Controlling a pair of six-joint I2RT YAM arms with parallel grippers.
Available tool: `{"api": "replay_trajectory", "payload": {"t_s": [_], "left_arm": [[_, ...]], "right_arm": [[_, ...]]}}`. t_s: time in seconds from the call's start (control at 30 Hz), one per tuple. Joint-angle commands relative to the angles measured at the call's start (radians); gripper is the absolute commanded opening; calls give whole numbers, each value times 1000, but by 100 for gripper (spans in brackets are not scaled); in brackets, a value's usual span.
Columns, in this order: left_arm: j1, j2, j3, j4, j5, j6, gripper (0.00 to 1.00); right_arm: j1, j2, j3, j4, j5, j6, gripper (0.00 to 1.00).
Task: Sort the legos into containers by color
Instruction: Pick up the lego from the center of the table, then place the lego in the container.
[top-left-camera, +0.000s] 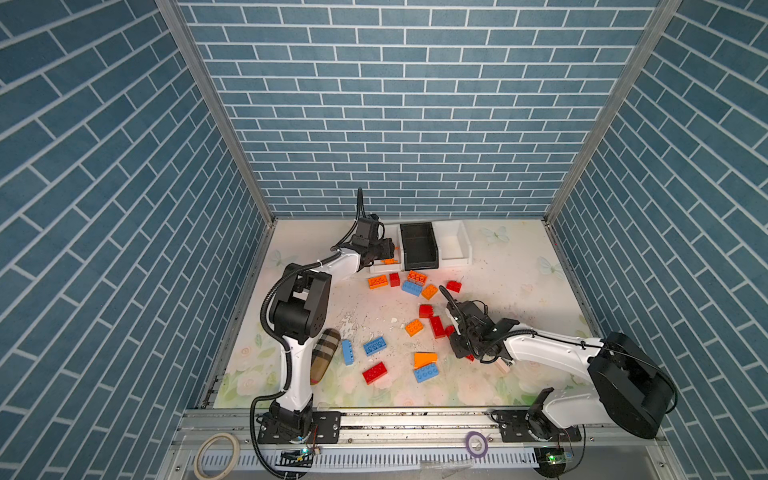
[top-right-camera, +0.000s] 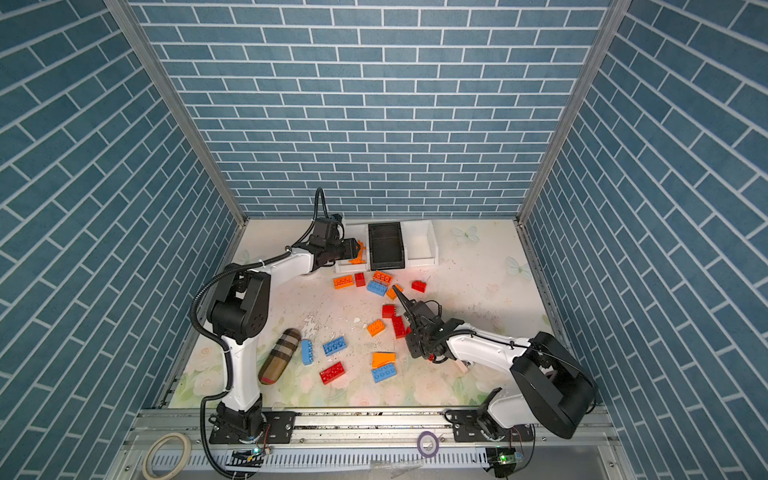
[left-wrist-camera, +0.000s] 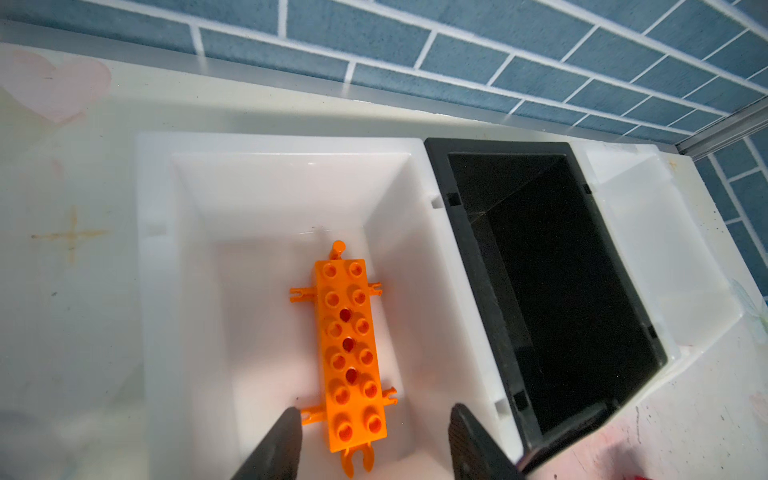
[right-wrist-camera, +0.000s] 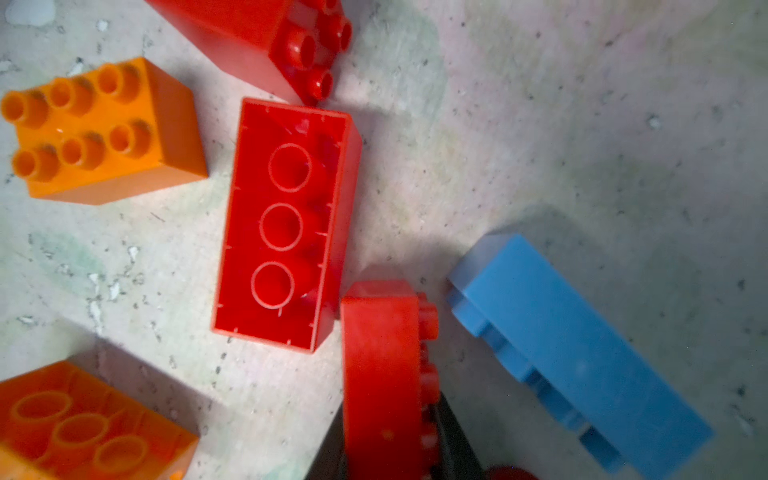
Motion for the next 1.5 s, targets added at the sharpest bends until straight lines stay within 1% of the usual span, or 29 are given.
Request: {"api": "replay_trajectory", "payload": {"t_s": [0.0, 0.2, 0.27, 0.4, 0.53, 0.67, 0.9, 1.07, 1.23, 1.4, 1.47], "left_arm": [[3, -72, -30, 8, 1, 20, 59], [-10, -145, -99, 6, 4, 58, 59], [-15, -182, -148, 18, 6, 64, 59], [-35, -279, -294, 64, -1, 76, 59], [-61, -372, -407, 71, -15, 97, 59], [-93, -455, -487, 58, -26, 119, 59], [-157, -601, -606, -30, -82, 115, 59], [-193, -698, -674, -126, -129, 95, 59], [-210, -771, -708, -250, -169, 41, 60], [-239, -836, -727, -354, -183, 2, 60], [-245, -849, -736, -395, -179, -13, 60]], "right_arm": [[6, -37, 24, -26, 27, 28, 10], [6, -59, 54, -52, 46, 39, 6], [6, -62, 68, -59, 51, 39, 5], [1, -65, 95, -53, 41, 30, 5], [-30, -65, 118, -25, 2, 15, 4], [-79, -56, 148, 13, -61, 1, 4], [-184, -22, 207, 120, -221, 2, 4], [-231, 27, 260, 178, -284, 17, 4], [-271, 110, 343, 220, -336, 44, 3], [-310, 213, 437, 260, -394, 107, 3], [-331, 275, 489, 271, -454, 120, 3]]}}
